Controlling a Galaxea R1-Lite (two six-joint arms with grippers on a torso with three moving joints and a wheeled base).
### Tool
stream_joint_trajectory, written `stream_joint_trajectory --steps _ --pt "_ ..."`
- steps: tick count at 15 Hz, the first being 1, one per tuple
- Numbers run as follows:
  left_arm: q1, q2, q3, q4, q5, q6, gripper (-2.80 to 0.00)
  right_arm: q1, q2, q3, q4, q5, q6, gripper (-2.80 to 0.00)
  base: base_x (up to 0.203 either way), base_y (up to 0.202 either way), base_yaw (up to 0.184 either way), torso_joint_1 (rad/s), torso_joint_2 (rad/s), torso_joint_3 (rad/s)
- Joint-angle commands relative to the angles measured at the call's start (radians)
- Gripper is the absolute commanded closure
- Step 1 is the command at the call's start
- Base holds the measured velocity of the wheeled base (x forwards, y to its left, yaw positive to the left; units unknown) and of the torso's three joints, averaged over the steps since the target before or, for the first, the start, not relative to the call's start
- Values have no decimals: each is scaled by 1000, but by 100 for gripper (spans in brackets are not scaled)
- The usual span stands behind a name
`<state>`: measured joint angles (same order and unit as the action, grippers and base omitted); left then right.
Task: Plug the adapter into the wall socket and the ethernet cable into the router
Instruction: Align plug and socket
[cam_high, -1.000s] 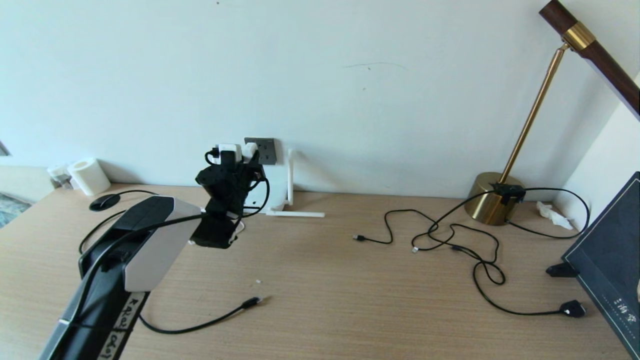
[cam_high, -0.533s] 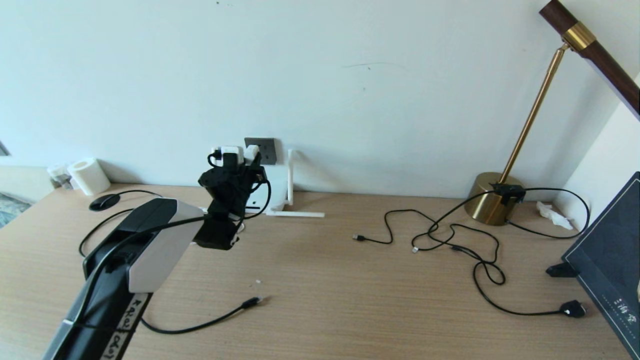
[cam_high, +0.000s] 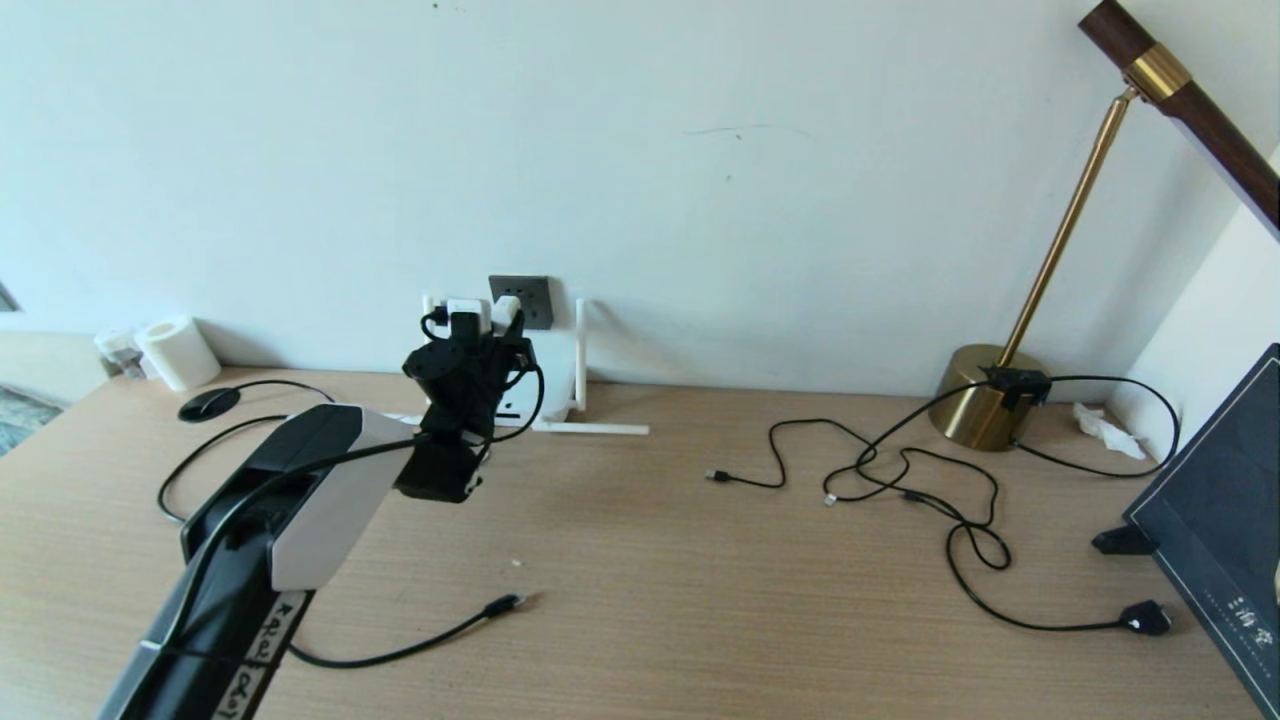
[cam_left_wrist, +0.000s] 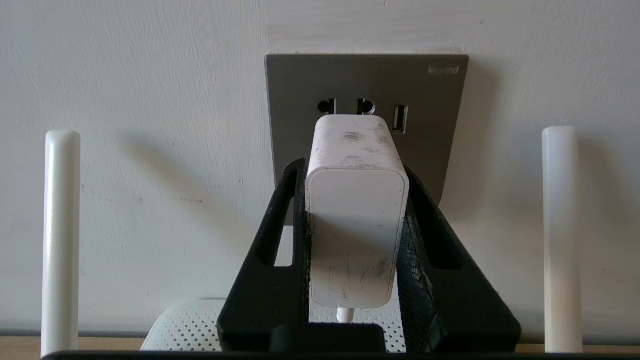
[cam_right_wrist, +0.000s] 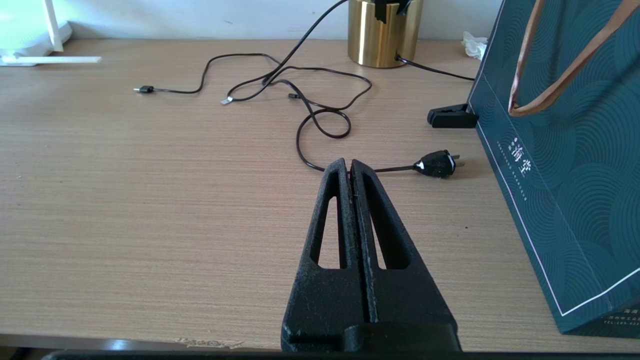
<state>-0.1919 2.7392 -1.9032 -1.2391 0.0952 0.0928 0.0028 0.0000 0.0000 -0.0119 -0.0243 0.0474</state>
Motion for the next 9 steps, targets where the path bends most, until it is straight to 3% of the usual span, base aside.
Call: stream_joint_trajectory --steps 1,9 --pt "0 11 -2 -6 1 -1 0 0 2 0 0 0 0 0 0 0 0 0 0 0" --pt "2 19 -4 -6 1 -1 0 0 2 0 0 0 0 0 0 0 0 0 0 0"
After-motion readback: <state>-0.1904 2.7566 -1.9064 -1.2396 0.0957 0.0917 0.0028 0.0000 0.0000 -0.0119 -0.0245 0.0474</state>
